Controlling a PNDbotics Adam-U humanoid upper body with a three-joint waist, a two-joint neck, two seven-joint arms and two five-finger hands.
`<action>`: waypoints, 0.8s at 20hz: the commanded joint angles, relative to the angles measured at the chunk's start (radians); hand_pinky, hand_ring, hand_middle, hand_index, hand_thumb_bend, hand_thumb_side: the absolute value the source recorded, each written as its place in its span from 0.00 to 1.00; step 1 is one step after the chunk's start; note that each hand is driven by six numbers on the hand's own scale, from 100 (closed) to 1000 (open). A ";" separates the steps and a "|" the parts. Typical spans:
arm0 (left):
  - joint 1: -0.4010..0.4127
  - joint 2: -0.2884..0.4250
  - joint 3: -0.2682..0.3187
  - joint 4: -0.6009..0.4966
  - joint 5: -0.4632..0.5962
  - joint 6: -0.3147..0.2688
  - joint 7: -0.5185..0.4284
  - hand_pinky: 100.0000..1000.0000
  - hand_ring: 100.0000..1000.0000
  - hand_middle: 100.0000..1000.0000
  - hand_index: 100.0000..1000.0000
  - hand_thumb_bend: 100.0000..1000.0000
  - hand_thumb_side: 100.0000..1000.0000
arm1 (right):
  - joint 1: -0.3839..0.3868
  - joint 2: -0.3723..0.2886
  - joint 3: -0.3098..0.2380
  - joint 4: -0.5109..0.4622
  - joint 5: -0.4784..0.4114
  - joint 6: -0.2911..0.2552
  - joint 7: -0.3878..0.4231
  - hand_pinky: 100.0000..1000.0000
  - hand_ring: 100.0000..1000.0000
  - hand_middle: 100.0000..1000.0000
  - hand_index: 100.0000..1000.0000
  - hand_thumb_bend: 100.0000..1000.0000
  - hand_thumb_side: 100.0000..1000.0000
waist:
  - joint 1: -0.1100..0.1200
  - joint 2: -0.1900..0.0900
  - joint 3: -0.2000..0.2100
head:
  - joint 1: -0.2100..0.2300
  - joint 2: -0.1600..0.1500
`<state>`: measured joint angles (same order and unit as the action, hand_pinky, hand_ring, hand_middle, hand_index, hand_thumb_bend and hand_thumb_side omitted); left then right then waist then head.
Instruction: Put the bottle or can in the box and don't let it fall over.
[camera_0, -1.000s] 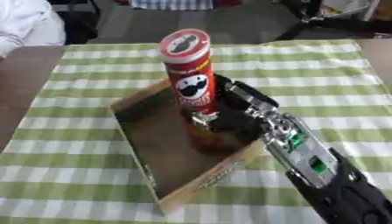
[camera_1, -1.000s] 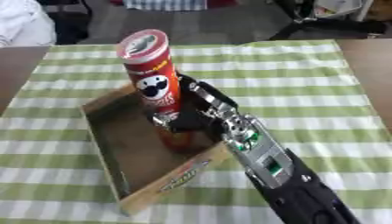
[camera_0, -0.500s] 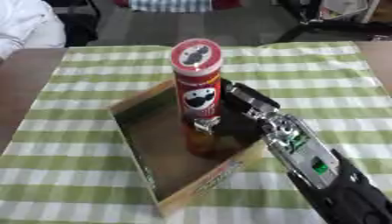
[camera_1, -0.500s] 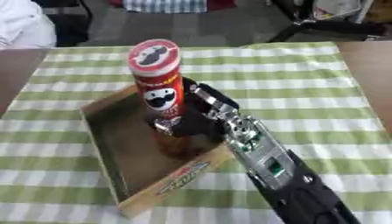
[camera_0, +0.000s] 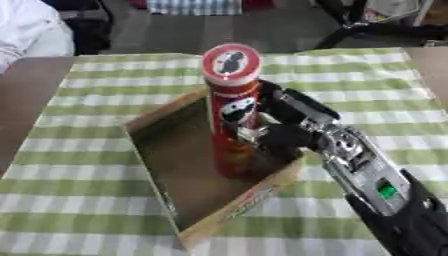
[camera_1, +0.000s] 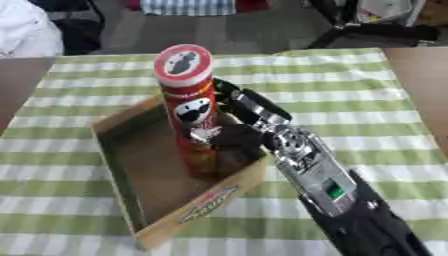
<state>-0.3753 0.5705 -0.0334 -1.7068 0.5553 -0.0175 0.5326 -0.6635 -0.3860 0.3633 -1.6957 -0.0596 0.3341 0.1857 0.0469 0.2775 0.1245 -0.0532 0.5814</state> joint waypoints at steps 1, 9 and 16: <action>-0.003 0.033 0.016 -0.010 -0.004 0.000 -0.001 0.62 0.76 0.74 0.75 0.48 0.64 | 0.008 -0.050 -0.021 -0.063 -0.019 0.000 0.010 1.00 1.00 1.00 1.00 0.31 0.21 | 0.003 -0.017 0.000 | 0.009 -0.011; 0.001 0.031 0.021 -0.016 -0.005 -0.002 0.000 0.62 0.76 0.74 0.76 0.48 0.64 | 0.085 -0.118 -0.069 -0.165 -0.068 -0.002 -0.002 1.00 1.00 1.00 1.00 0.31 0.20 | 0.008 -0.015 -0.004 | 0.041 0.031; 0.008 0.033 0.029 -0.026 -0.016 -0.008 0.005 0.62 0.77 0.74 0.76 0.48 0.64 | 0.155 -0.178 -0.138 -0.255 -0.100 -0.012 -0.055 1.00 1.00 1.00 1.00 0.31 0.18 | -0.006 -0.012 -0.007 | 0.071 0.054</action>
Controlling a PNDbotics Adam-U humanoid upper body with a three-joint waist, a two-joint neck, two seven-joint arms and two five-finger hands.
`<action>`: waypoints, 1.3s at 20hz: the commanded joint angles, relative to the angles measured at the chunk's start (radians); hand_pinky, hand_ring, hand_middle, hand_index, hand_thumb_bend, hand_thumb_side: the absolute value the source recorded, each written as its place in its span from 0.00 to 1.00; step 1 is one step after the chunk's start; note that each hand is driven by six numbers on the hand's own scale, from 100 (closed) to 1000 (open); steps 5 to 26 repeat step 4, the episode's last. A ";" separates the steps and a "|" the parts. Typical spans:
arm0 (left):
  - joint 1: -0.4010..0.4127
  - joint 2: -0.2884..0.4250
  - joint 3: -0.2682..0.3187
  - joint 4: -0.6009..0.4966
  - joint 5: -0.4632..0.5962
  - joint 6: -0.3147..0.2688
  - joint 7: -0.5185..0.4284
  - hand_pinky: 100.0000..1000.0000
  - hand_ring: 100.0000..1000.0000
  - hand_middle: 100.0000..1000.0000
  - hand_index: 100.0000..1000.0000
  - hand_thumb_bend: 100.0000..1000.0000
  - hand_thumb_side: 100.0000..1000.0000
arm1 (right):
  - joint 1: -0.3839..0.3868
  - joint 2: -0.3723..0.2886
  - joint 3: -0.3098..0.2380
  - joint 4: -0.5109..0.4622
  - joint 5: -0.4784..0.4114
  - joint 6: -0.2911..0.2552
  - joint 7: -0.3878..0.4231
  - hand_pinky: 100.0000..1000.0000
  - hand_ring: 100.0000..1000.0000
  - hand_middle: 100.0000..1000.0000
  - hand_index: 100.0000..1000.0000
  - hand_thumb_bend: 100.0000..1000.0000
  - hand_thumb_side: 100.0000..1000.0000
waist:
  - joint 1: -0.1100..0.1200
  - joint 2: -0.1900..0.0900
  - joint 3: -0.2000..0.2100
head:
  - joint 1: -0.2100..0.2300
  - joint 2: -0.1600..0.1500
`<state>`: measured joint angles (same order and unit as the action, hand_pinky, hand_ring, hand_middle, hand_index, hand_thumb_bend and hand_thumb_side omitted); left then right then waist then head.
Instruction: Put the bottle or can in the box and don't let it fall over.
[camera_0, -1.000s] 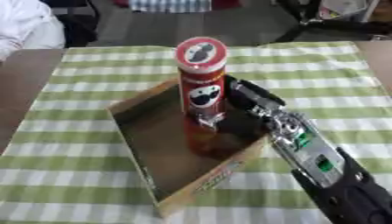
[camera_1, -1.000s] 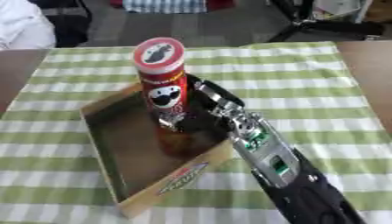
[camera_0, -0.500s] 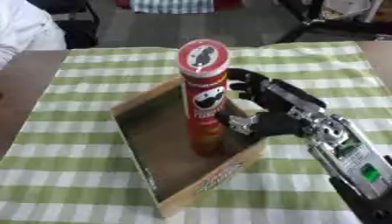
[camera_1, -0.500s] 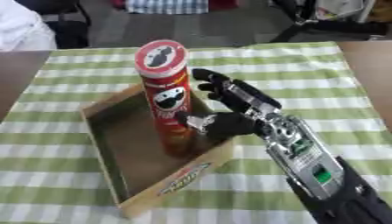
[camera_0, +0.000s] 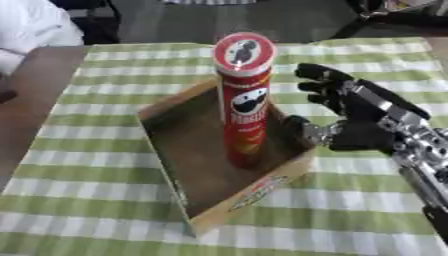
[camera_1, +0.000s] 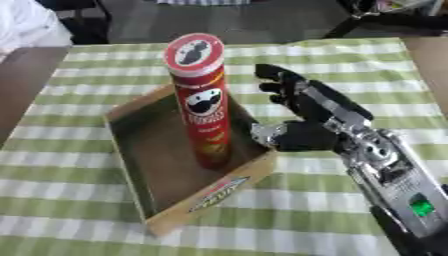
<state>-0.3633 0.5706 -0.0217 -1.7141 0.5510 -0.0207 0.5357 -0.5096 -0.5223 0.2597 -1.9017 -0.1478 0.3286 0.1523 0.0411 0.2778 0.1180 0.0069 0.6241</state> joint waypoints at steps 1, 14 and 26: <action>-0.002 0.033 0.018 -0.018 -0.012 -0.005 0.003 0.62 0.77 0.74 0.76 0.48 0.64 | 0.011 -0.052 -0.048 -0.060 -0.011 -0.011 -0.032 1.00 1.00 1.00 1.00 0.31 0.18 | -0.003 -0.012 -0.001 | 0.016 0.012; 0.000 0.034 0.020 -0.019 -0.014 -0.007 0.004 0.62 0.76 0.74 0.76 0.48 0.64 | 0.034 -0.075 -0.080 -0.081 -0.007 -0.020 -0.061 1.00 1.00 1.00 1.00 0.31 0.17 | -0.008 -0.010 -0.001 | 0.019 0.007; 0.000 0.034 0.020 -0.019 -0.014 -0.007 0.004 0.62 0.76 0.74 0.76 0.48 0.64 | 0.034 -0.075 -0.080 -0.081 -0.007 -0.020 -0.061 1.00 1.00 1.00 1.00 0.31 0.17 | -0.008 -0.010 -0.001 | 0.019 0.007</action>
